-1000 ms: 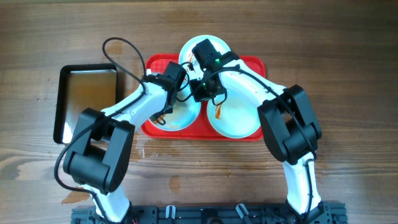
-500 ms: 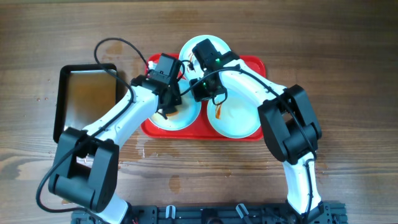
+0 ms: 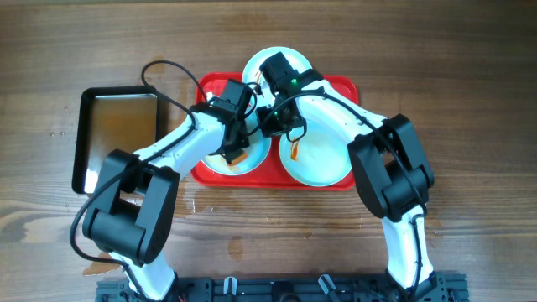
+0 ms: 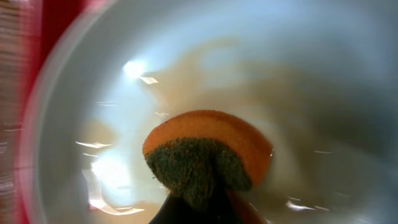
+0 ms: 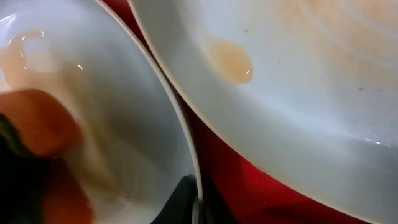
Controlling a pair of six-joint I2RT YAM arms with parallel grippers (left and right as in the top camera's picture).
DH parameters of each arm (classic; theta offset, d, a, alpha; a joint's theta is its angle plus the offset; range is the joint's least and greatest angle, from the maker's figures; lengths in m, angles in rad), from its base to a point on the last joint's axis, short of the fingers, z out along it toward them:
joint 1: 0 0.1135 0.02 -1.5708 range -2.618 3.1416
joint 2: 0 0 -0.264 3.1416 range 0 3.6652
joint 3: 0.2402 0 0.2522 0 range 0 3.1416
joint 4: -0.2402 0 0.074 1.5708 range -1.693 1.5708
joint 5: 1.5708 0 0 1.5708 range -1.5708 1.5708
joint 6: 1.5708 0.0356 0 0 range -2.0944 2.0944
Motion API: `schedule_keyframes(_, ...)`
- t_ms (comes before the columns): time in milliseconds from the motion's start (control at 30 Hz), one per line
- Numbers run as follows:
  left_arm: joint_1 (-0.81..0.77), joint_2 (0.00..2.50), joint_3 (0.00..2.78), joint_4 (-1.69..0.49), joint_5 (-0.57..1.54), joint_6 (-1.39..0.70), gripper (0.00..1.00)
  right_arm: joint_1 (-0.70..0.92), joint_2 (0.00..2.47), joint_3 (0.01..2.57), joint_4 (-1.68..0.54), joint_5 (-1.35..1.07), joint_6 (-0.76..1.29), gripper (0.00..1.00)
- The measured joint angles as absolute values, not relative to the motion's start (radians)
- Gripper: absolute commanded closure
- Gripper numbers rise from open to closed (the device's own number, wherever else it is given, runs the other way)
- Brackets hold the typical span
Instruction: Clean dirty plates on tray and stack at the side
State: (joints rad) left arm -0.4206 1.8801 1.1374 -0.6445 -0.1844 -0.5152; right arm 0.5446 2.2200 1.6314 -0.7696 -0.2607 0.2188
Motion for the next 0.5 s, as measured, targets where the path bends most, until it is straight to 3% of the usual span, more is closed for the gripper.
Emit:
schedule_keyframes(133,-0.416,1.879,1.133,-0.717,-0.392,-0.515,0.96,0.545,2.22,1.631,-0.769,-0.261,0.219,0.93)
schedule_keyframes(300,-0.412,1.804,1.126,-0.719,-0.477,-0.515,0.96,0.545,2.22,1.631,-0.769,-0.261,0.219,0.92)
schedule_keyframes(333,-0.412,1.779,1.125,-0.719,-0.481,-0.515,0.96,0.545,2.22,1.631,-0.769,-0.261,0.219,0.85)
schedule_keyframes(400,-0.411,1.687,1.125,-0.718,-0.485,-0.515,0.96,0.545,2.22,1.631,-0.769,-0.262,0.226,0.85)
schedule_keyframes(467,-0.405,1.614,1.125,-0.712,-0.465,-0.515,0.96,0.545,2.22,1.631,-0.77,-0.261,0.242,0.96)
schedule_keyframes(500,-0.395,1.571,1.125,-0.704,-0.442,-0.515,0.96,0.545,2.22,1.631,-0.774,-0.262,0.244,0.96)
